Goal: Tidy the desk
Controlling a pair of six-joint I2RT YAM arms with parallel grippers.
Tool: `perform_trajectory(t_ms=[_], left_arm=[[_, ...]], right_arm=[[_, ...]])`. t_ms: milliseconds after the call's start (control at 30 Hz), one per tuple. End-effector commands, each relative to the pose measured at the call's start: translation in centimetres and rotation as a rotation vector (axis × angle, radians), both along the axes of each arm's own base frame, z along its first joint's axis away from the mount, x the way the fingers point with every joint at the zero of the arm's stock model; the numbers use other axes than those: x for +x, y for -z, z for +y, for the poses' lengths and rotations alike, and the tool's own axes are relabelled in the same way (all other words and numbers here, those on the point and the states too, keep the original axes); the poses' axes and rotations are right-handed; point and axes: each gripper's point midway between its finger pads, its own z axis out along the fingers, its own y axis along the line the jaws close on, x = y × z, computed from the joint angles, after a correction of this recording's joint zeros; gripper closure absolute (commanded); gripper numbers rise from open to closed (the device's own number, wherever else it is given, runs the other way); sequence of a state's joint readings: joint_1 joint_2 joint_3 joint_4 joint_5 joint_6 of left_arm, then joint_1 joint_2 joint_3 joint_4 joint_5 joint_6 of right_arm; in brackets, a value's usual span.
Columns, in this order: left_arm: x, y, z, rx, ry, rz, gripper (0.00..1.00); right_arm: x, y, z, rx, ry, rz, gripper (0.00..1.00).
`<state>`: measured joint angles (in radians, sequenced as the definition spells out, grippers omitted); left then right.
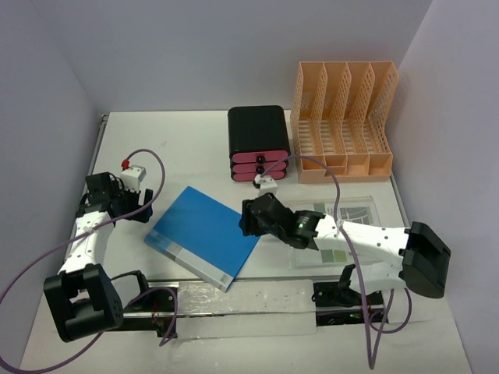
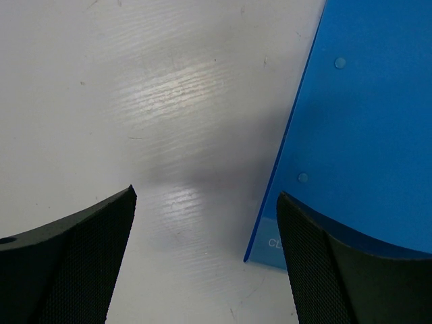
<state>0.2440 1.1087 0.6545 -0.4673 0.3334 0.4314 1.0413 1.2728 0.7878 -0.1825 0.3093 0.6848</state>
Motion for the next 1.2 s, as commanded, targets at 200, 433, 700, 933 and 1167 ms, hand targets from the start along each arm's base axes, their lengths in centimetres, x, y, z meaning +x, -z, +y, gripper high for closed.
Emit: perform_trajectory(t_ms=[200, 433, 700, 933, 1167], left_arm=[[-1.3, -0.6, 0.0, 0.003, 0.005, 0.050, 0.10], [-1.9, 0.5, -0.4, -0.018, 0.029, 0.111, 0.11], [-2.2, 2.6, -0.1, -0.003, 0.026, 0.164, 0.13], [-2.1, 2.9, 0.1, 0.008, 0.030, 0.163, 0.13], [-1.9, 2.9, 0.0, 0.013, 0.042, 0.153, 0.14]], right_arm=[[-8.5, 0.3, 1.2, 0.646, 0.060, 0.369, 0.43], [-10.9, 3.4, 0.9, 0.583, 0.092, 0.437, 0.40], [-12.9, 4.2, 4.2, 0.689, 0.023, 0.541, 0.41], [-14.1, 5.4, 6.7, 0.753, 0.003, 0.633, 0.48], [-14.3, 6.6, 7.3, 0.796, 0.030, 0.689, 0.51]])
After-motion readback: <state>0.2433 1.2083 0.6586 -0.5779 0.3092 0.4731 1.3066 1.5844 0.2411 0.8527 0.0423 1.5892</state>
